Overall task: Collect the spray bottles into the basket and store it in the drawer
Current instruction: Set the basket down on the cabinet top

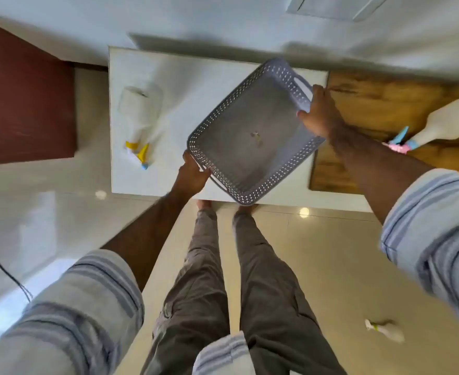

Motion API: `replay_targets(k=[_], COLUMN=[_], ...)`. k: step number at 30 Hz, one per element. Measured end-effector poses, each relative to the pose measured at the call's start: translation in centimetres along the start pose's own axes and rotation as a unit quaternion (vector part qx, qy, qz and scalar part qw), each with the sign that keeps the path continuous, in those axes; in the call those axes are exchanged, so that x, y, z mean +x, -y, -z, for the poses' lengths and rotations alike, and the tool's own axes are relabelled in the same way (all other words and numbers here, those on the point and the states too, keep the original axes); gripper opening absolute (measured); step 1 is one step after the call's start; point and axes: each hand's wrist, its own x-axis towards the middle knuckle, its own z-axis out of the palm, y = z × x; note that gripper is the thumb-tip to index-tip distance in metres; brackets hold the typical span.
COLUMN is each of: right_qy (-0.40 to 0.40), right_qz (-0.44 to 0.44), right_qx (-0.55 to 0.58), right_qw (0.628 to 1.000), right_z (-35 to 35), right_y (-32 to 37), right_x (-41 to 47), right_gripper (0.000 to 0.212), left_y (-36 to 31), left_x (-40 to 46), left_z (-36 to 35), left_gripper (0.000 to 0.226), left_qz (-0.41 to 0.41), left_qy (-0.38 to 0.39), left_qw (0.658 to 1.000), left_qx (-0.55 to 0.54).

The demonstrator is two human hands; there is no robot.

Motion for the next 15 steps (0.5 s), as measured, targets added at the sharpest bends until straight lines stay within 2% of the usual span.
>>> replay_targets(k=[2, 5, 10, 15], right_qy=[-0.012, -0.029, -0.036, -0.069], right_qz=[-0.022, -0.041, -0.041, -0.083], right_qx=[0.022, 0.013, 0.007, 0.107], right_qw=[0.999, 0.999, 0.998, 0.988], right_z=[-0.5, -1.0, -0.3, -2.1], right_y=[0.1, -0.3, -1.7, -3.0], right_x=[0.9, 1.6, 0.6, -3.9], right_gripper=[0.053, 0.034, 0.028, 0.025], left_y=[0.1, 0.6, -0.6, -3.9], left_x=[1.0, 1.8, 2.3, 4.3], left_z=[-0.3, -1.0, 0.5, 5.2], left_gripper=[0.073, 0.068, 0.057, 0.042], left_qz=[0.056, 0.077, 0.027, -0.04], left_qy=[0.022, 0.018, -0.094, -0.14], left_qw=[0.996, 0.994, 0.994, 0.982], left_qx=[-0.059, -0.078, 0.043, 0.122])
